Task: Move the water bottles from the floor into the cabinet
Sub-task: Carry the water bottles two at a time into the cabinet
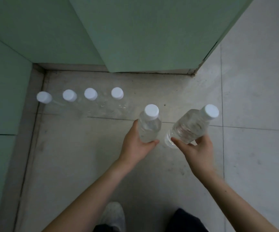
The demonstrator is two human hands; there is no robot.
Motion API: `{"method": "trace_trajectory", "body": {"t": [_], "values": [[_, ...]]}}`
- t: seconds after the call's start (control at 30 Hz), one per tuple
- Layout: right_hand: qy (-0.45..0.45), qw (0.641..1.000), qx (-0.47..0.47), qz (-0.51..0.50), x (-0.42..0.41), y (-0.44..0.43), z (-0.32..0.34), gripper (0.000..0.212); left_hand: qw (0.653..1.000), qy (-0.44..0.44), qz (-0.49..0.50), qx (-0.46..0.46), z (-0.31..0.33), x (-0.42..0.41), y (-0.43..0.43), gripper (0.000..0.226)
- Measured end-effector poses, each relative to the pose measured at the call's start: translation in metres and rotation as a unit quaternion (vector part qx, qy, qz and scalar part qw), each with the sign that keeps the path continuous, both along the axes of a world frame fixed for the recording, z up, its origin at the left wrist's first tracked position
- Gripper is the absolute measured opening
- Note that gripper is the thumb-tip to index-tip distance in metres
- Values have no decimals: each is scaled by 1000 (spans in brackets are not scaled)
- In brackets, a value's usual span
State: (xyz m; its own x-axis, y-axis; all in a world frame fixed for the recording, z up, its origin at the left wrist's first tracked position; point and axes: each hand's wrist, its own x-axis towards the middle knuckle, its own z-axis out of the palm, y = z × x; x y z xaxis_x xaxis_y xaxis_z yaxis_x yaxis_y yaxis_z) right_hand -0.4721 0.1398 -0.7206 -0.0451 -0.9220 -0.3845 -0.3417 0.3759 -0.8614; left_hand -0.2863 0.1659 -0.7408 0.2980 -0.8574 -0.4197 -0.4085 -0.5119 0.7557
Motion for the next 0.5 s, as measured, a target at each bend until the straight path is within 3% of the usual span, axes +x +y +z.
{"method": "trace_trajectory", "body": {"t": [0.2, 0.5], "values": [[-33, 998, 47, 4, -6, 36, 170, 48, 999, 25, -1, 35, 175, 0, 41, 58], [-55, 998, 14, 11, -18, 51, 538, 46, 995, 95, 31, -1, 548, 7, 65, 50]]}}
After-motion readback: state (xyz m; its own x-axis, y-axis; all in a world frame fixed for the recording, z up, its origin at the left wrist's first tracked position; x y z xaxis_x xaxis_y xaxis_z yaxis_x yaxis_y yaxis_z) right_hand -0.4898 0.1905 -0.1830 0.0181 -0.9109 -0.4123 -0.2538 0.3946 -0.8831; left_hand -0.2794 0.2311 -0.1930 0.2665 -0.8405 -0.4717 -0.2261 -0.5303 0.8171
